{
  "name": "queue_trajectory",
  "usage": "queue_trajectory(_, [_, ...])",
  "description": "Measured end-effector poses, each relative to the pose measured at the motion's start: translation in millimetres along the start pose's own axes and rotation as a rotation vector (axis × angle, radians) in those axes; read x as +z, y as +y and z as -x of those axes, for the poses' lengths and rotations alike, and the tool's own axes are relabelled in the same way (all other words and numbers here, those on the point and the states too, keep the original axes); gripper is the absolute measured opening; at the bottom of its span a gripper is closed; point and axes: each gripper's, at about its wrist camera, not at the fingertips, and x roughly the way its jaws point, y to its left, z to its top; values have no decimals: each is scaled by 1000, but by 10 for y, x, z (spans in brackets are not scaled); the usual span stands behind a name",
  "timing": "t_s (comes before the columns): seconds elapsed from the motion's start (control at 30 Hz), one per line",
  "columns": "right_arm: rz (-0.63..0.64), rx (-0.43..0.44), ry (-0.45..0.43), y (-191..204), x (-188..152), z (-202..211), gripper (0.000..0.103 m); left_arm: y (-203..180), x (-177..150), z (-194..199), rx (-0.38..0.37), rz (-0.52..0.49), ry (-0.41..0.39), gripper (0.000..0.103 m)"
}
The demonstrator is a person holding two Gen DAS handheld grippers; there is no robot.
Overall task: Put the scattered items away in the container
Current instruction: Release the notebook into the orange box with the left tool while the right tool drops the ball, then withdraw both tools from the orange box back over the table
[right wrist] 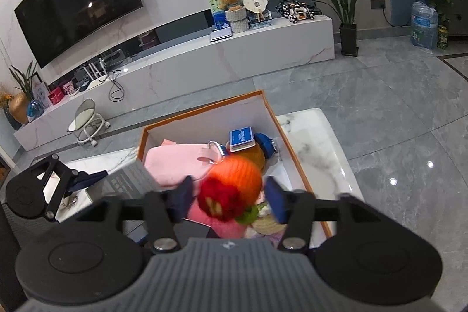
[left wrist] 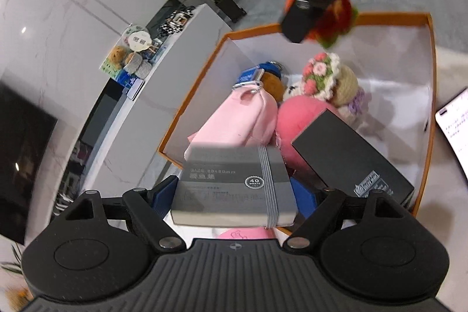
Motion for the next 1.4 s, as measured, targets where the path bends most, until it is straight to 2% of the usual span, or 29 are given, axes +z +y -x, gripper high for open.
queue_trajectory(0.13, [-9,2,-4,-20,1,6,70,56,4,73,4,32,-29,98])
queue_trajectory(0.57, [-6,3,-7,30,13,34,70,410,-71,195,43,169,-46,98])
queue_trajectory(1.07, [-3,0,-5,38,30,14,70,340,-54,164,-2,183,-73,99])
queue_trajectory(1.4, [4,-3,-6,109,36,7,70,455,-151,261,-2,218,-91,99])
